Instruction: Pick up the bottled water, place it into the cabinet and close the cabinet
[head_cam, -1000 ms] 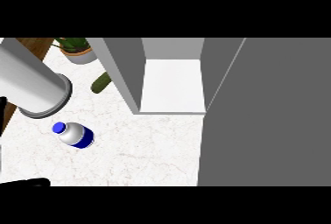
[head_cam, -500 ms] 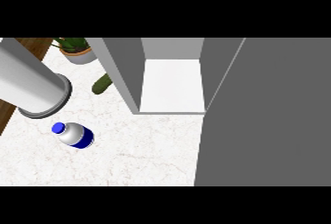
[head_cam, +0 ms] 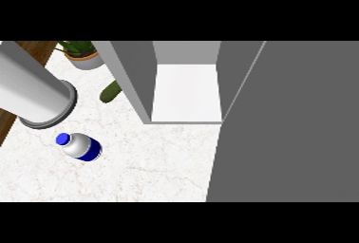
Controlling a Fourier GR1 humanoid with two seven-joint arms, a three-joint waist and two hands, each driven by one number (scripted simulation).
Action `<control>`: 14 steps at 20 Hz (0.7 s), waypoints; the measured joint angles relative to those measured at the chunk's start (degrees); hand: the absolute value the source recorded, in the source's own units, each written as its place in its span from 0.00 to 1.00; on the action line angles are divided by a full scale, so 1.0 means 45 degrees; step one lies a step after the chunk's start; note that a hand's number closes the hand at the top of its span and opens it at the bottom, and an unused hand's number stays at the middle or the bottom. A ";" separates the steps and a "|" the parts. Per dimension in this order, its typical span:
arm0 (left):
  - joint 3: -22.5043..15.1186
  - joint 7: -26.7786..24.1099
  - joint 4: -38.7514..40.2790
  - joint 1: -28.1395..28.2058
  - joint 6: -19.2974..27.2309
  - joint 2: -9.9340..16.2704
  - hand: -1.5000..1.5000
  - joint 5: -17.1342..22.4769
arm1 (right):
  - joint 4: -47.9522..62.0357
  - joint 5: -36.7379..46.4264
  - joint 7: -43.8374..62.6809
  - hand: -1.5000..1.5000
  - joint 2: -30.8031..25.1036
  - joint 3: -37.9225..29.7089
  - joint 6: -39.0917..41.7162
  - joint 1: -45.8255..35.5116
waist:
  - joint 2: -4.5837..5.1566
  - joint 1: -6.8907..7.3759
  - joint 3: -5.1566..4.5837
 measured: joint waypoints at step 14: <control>0.0418 -0.1289 0.3701 -0.1145 -0.0529 0.0166 0.00 -0.1210 | -0.0006 0.0627 0.0490 0.00 -0.0061 0.1465 -0.0941 -0.0245 | 0.0005 -0.0088 -0.0008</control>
